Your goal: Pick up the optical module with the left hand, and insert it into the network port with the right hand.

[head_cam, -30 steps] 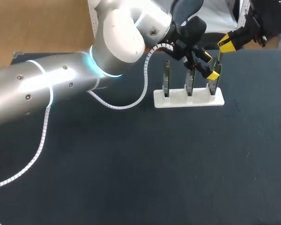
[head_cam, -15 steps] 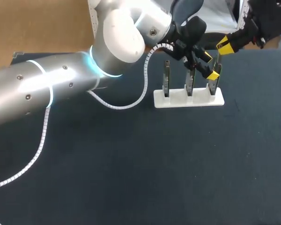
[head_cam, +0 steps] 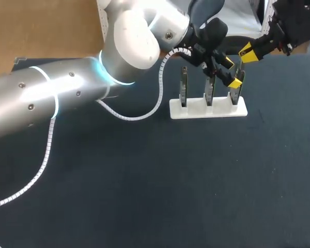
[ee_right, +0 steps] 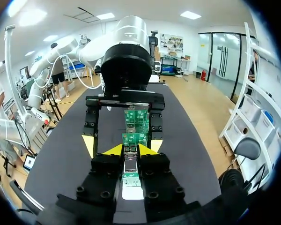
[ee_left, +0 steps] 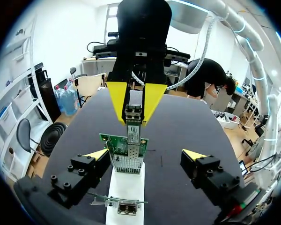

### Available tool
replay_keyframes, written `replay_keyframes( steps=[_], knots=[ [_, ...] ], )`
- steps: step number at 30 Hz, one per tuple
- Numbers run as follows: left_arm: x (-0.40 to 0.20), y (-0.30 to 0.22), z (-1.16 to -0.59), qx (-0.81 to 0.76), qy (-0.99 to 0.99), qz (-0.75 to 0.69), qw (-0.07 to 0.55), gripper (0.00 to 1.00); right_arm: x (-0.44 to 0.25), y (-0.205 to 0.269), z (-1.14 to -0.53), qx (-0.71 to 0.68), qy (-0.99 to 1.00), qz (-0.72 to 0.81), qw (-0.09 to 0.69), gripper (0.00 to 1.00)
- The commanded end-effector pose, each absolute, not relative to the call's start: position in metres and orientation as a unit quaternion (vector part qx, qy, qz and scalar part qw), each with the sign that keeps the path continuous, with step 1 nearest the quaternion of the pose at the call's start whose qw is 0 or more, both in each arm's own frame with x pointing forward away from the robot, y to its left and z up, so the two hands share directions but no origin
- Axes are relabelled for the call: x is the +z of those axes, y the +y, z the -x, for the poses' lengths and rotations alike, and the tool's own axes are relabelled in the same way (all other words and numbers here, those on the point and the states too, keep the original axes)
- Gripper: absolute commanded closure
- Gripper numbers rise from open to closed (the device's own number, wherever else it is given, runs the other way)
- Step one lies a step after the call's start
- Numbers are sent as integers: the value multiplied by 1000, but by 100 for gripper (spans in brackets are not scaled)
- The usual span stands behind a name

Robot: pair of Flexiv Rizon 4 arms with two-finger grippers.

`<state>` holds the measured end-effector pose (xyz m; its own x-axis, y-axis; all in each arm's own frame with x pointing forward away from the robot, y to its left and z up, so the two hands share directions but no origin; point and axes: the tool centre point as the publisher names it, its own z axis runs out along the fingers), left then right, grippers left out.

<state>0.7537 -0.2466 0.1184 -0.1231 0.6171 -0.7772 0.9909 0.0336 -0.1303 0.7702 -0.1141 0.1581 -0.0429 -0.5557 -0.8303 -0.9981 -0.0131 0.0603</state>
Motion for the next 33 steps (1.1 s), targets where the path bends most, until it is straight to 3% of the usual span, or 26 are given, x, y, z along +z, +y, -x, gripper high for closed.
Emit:
replay_keyframes(
  steps=[1, 14, 15, 16, 33],
  knots=[
    [119, -246, -752, -342, 667, -603, 272, 0, 155, -113, -768, 352, 630, 616, 314, 100],
    [119, -246, -752, -342, 667, -603, 272, 0, 151, -113, -768, 351, 637, 613, 310, 100],
    [119, -246, -752, -342, 667, -603, 272, 0, 151, -113, -768, 350, 637, 612, 310, 72],
    [119, -246, -752, -342, 667, -603, 272, 0, 152, -113, -767, 349, 638, 613, 309, 0],
    [119, -246, -752, -342, 667, -603, 272, 0, 176, -121, -771, 370, 627, 590, 348, 0]
  ],
)
